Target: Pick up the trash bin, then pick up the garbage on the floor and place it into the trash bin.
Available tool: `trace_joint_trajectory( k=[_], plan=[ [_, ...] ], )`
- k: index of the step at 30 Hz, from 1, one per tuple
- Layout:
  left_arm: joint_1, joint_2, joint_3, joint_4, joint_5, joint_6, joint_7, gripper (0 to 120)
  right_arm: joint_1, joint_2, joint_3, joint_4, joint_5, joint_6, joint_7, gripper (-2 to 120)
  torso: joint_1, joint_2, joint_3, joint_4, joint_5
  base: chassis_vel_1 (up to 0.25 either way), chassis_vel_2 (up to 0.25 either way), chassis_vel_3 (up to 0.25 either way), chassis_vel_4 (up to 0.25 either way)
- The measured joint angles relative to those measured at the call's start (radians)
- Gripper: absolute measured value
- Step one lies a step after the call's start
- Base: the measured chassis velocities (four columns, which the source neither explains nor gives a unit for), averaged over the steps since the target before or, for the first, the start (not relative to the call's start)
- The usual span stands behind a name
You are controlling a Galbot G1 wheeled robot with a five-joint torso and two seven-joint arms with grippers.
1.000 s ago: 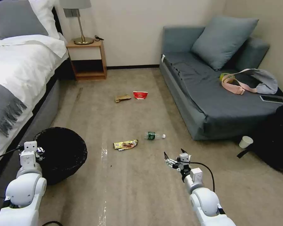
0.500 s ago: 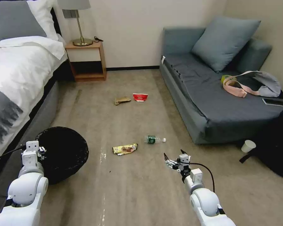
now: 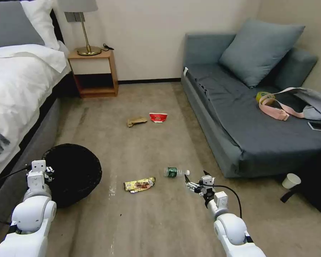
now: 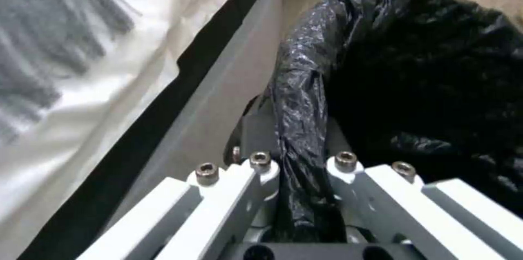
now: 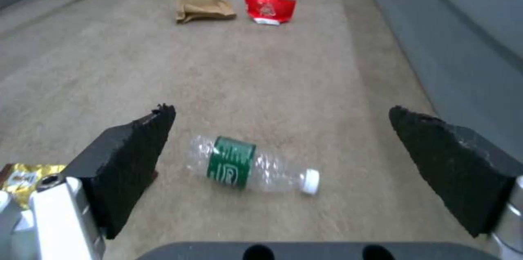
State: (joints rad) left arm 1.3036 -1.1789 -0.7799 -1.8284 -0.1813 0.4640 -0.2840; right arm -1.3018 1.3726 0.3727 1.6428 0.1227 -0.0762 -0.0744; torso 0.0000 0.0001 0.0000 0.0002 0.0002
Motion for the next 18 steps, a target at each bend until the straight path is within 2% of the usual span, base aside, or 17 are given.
trace_joint_trajectory(
  k=[18],
  plan=[
    [-0.007,-0.012,-0.003,0.017,0.001,-0.014,0.001,4,0.014,-0.015,-0.069,-0.035,-0.045,-0.005,-0.001,100,0.0,0.0,0.0,-0.0001,-0.0002,-0.139,0.135,0.138,-0.135]
  ],
)
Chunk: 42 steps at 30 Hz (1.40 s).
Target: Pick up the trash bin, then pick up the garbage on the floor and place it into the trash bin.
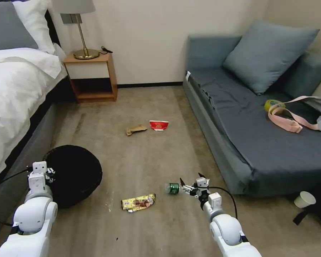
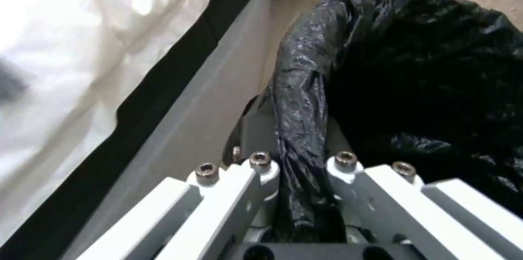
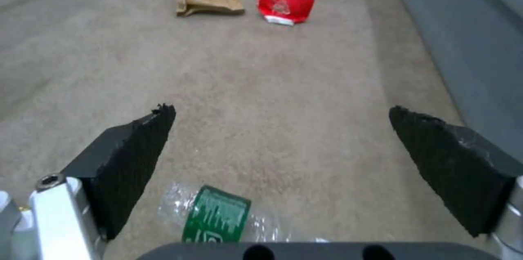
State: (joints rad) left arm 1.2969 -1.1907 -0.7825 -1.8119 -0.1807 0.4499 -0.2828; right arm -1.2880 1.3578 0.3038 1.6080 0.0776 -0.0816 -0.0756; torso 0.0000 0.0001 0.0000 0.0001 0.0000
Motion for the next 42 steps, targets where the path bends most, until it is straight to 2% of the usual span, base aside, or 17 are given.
trace_joint_trajectory(
  k=[10,14,20,23,27,28,35,42],
  plan=[
    [-0.005,-0.001,-0.001,0.012,-0.001,-0.007,0.001,4,0.028,-0.05,-0.121,-0.011,-0.056,0.025,-0.073,100,0.0,0.0,0.0,0.0,-0.0001,-0.126,0.119,0.116,-0.121],
    [-0.01,-0.002,-0.004,0.023,0.003,-0.008,0.001,4,0.082,-0.105,-0.255,-0.015,-0.09,0.016,-0.089,100,0.0,0.0,0.0,-0.0003,-0.0002,-0.083,0.096,0.083,-0.091],
    [-0.013,-0.002,-0.009,0.03,0.014,-0.009,0.001,4,0.15,-0.116,-0.373,-0.062,-0.145,0.015,-0.101,100,0.0,0.0,0.0,-0.0001,-0.0002,-0.072,0.069,0.063,-0.058],
    [-0.014,-0.003,-0.015,0.037,0.027,-0.01,0.001,4,0.189,-0.121,-0.49,-0.144,-0.26,0.057,-0.114,100,0.0,0.0,0.0,0.0,0.0,0.0,0.0,0.0,0.0],
    [-0.018,-0.003,-0.02,0.05,0.036,-0.013,0.001,4,0.206,-0.121,-0.541,-0.199,-0.327,0.092,-0.115,100,0.0,0.0,0.0,0.0,0.0,0.0,0.0,0.0,0.0],
    [-0.02,-0.002,-0.025,0.057,0.041,-0.014,0.002,4,0.221,-0.12,-0.568,-0.233,-0.375,0.127,-0.115,100,0.0,0.0,0.0,0.0,-0.0002,0.0,0.0,0.0,0.0],
    [-0.029,0.004,-0.037,0.072,0.052,-0.014,0.005,4,0.231,-0.127,-0.591,-0.3,-0.461,0.201,-0.114,100,0.0,0.0,0.0,-0.0001,0.0,0.0,0.0,0.0,0.0],
    [-0.033,-0.003,-0.029,0.084,0.07,-0.02,0.008,4,0.251,-0.108,-0.598,-0.394,-0.622,0.277,-0.097,100,0.0,0.0,0.0,-0.0002,-0.0001,0.0,0.0,0.0,0.0]
  ],
)
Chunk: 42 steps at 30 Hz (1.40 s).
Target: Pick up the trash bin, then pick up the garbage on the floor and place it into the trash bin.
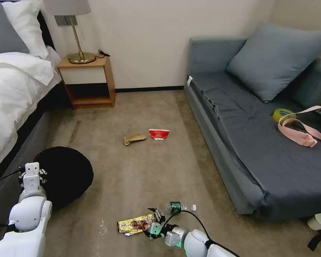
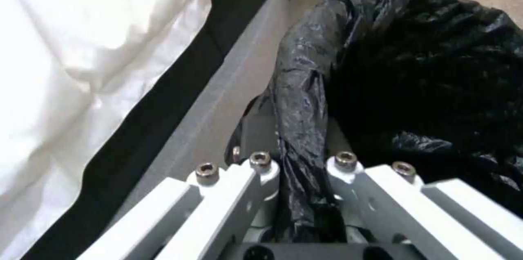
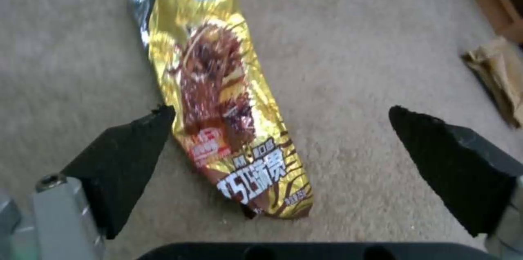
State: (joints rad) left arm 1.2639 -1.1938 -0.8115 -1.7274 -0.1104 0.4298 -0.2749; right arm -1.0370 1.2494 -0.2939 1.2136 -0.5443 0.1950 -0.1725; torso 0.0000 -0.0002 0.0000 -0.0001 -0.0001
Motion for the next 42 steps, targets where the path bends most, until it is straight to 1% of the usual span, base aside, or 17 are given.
trace_joint_trajectory(
  k=[1,9,15,20,27,29,31,32,33,34,35,36,37,38,39,40,42],
  plan=[
    [0.0,0.0,0.0,0.0,0.0,0.0,0.0,4,0.0,0.0,0.0,0.0,0.0,0.0,0.0,100,0.0,0.0,0.0,0.0,0.0,0.0,0.0,0.0,0.0],
    [-0.006,-0.008,0.001,0.025,0.003,-0.019,0.003,4,0.03,0.034,0.014,-0.111,-0.133,0.062,0.022,100,0.0,0.0,0.0,0.0,0.0,0.0,0.0,0.0,0.0],
    [-0.013,-0.006,0.0,0.041,-0.001,-0.031,0.005,4,0.042,0.052,0.016,-0.159,-0.156,0.078,0.06,100,0.0,0.0,0.0,-0.0002,-0.0002,0.0,0.0,0.0,0.0],
    [-0.021,-0.006,0.004,0.05,-0.003,-0.036,0.006,4,0.074,0.086,0.009,-0.218,-0.173,0.091,0.089,100,0.0,0.001,0.0,0.0,0.0,0.0,0.0,0.0,0.0],
    [-0.028,0.001,0.003,0.056,-0.009,-0.039,0.006,4,0.118,0.123,0.001,-0.289,-0.178,0.108,0.1,99,0.0,0.001,0.0,-0.0001,-0.0001,0.0,0.0,0.0,0.0],
    [-0.028,0.002,0.0,0.059,-0.012,-0.041,0.006,4,0.131,0.132,-0.002,-0.308,-0.176,0.114,0.098,93,0.0,0.0,0.0,0.0002,0.0003,0.0,0.0,0.0,0.0],
    [-0.027,0.004,-0.003,0.061,-0.015,-0.044,0.006,4,0.141,0.139,-0.002,-0.328,-0.174,0.125,0.09,84,0.0,0.001,0.0,0.0002,0.0003,0.0,0.0,0.0,0.0],
    [-0.027,0.004,-0.003,0.061,-0.015,-0.044,0.006,4,0.141,0.139,-0.002,-0.328,-0.174,0.125,0.09,84,0.0,0.001,0.0,0.0002,0.0003,0.0,0.0,0.0,0.0],
    [-0.027,0.004,-0.005,0.061,-0.017,-0.045,0.006,4,0.145,0.142,-0.001,-0.337,-0.171,0.129,0.088,80,0.0,0.0,0.0,0.0002,0.0002,0.0,0.0,0.0,0.0],
    [-0.026,0.004,-0.006,0.062,-0.019,-0.045,0.006,4,0.149,0.147,0.0,-0.35,-0.168,0.135,0.087,74,0.0,0.0,0.0,0.0001,0.0003,0.0,0.0,0.0,0.0],
    [-0.025,0.004,-0.008,0.062,-0.02,-0.046,0.006,4,0.15,0.148,0.001,-0.356,-0.165,0.138,0.086,73,0.0,0.001,0.0,0.0001,0.0002,0.0,0.0,0.0,0.0],
    [-0.025,0.004,-0.009,0.061,-0.022,-0.046,0.005,4,0.151,0.15,0.002,-0.362,-0.16,0.143,0.083,65,0.0,0.0,0.0,0.0,0.0,0.0,0.0,0.0,0.0],
    [-0.025,0.004,-0.009,0.061,-0.022,-0.046,0.005,4,0.151,0.15,0.002,-0.362,-0.16,0.143,0.083,65,0.0,0.0,0.0,0.0,0.0,0.0,0.0,0.0,0.0],
    [-0.024,0.004,-0.01,0.06,-0.024,-0.046,0.005,4,0.152,0.151,0.003,-0.364,-0.153,0.147,0.078,61,0.0,0.0,0.0,0.0001,0.0001,0.0,0.0,0.0,0.0],
    [-0.024,0.004,-0.01,0.059,-0.024,-0.046,0.005,4,0.152,0.152,0.004,-0.365,-0.151,0.149,0.077,59,0.0,0.0,0.0,0.0002,0.0003,0.0,0.0,0.0,0.0],
    [-0.023,0.003,-0.011,0.056,-0.024,-0.046,0.005,4,0.154,0.153,0.007,-0.366,-0.147,0.155,0.076,52,0.0,0.0,0.0,0.0005,0.0007,0.0,0.0,0.0,0.0],
    [-0.022,0.002,-0.011,0.054,-0.024,-0.046,0.004,4,0.155,0.153,0.009,-0.366,-0.145,0.158,0.075,50,0.0,0.0,0.0,0.0006,0.0008,0.0,0.0,0.0,0.0]
  ],
)
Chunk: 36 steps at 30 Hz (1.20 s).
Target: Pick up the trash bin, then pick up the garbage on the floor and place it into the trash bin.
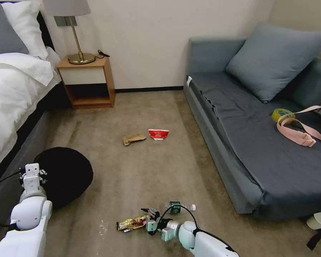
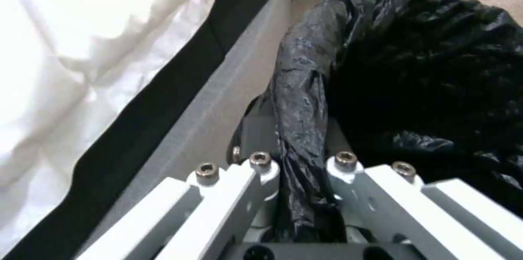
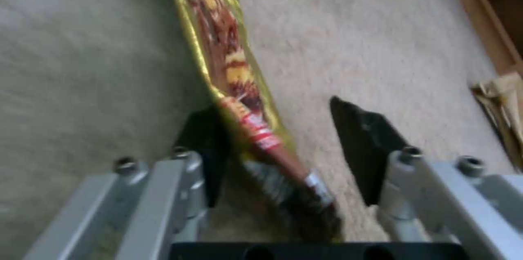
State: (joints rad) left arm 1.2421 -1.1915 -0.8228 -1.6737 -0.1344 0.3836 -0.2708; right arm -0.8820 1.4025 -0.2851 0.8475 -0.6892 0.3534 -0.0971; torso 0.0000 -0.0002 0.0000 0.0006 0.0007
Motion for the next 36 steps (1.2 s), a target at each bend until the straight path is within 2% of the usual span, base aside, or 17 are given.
trace_joint_trajectory(
  k=[2,5,10,14,15,18,21,22,25,26,27,30,31,34,36],
  plan=[
    [0.005,-0.004,-0.001,-0.006,0.0,0.0,-0.001,4,-0.001,0.0,0.005,0.002,0.005,0.01,-0.014,38,0.0,0.0,0.0,0.0,-0.0006,0.0,0.0,0.0,0.0],
    [0.009,-0.006,-0.002,-0.011,0.0,0.0,-0.001,4,-0.002,-0.004,0.009,0.01,0.009,0.011,-0.019,30,0.0,0.0,0.0,-0.0003,-0.0006,0.0,0.0,0.0,0.0],
    [0.022,-0.011,-0.01,-0.026,-0.002,0.0,-0.001,4,0.0,-0.013,0.034,0.059,0.052,0.005,-0.021,7,0.0,0.0,0.0,-0.0007,-0.0009,0.0,0.0,0.0,0.0],
    [0.025,-0.011,-0.011,-0.026,-0.002,-0.001,-0.001,4,0.004,-0.011,0.046,0.066,0.066,0.004,-0.021,4,0.0,0.0,0.0,-0.0007,-0.0007,0.0,0.0,0.0,0.0],
    [0.031,-0.012,-0.011,-0.026,-0.002,-0.003,-0.001,4,0.013,-0.009,0.064,0.079,0.091,-0.001,-0.022,0,0.0,0.0,0.0,-0.0005,-0.0008,0.0,0.0,0.0,0.0],
    [0.036,-0.015,-0.011,-0.029,-0.002,-0.004,-0.001,4,0.024,-0.008,0.081,0.102,0.129,-0.01,-0.025,0,0.0,0.0,0.0,-0.0004,-0.0008,0.0,0.0,0.0,0.0],
    [0.045,-0.022,-0.008,-0.042,-0.003,-0.006,0.002,4,0.073,-0.017,0.108,0.194,0.247,-0.047,-0.04,0,0.0,0.0,0.0,-0.0006,-0.0008,0.0,0.0,0.0,0.0],
    [0.045,-0.022,-0.008,-0.042,-0.003,-0.006,0.002,4,0.073,-0.017,0.108,0.194,0.247,-0.047,-0.04,0,0.0,0.0,0.0,-0.0006,-0.0008,0.0,0.0,0.0,0.0],
    [0.049,-0.028,0.001,-0.06,-0.001,-0.006,0.013,4,0.133,-0.027,0.084,0.319,0.498,-0.118,-0.079,0,0.0,0.0,0.0,-0.0007,-0.0008,0.0,0.0,0.0,0.0],
    [0.05,-0.031,0.006,-0.065,0.006,-0.006,0.02,4,0.154,-0.029,0.059,0.378,0.64,-0.172,-0.087,0,0.0,0.0,0.0,-0.0005,-0.0008,0.0,0.0,0.0,0.0],
    [0.05,-0.031,0.006,-0.065,0.006,-0.006,0.02,4,0.154,-0.029,0.059,0.378,0.64,-0.172,-0.087,0,0.0,0.0,0.0,-0.0005,-0.0008,0.0,0.0,0.0,0.0],
    [0.054,-0.04,0.016,-0.082,0.018,-0.007,0.032,4,0.199,-0.011,0.004,0.494,0.982,-0.276,-0.14,0,0.0,0.0,0.0,-0.0006,-0.0009,0.0,0.0,0.0,0.0],
    [0.054,-0.04,0.016,-0.082,0.018,-0.007,0.032,4,0.199,-0.011,0.004,0.494,0.982,-0.276,-0.14,0,0.0,0.0,0.0,-0.0006,-0.0009,0.0,0.0,0.0,0.0],
    [0.057,-0.048,0.025,-0.101,0.025,-0.007,0.035,4,0.22,0.03,-0.049,0.532,1.215,-0.302,-0.205,0,0.0,0.0,0.0,-0.0007,-0.0009,0.0,0.0,0.0,0.0],
    [0.06,-0.05,0.028,-0.105,0.026,-0.007,0.037,4,0.224,0.045,-0.068,0.535,1.262,-0.309,-0.214,0,0.0,0.0,0.0,-0.0008,-0.0009,0.0,0.0,0.0,0.0]
  ],
)
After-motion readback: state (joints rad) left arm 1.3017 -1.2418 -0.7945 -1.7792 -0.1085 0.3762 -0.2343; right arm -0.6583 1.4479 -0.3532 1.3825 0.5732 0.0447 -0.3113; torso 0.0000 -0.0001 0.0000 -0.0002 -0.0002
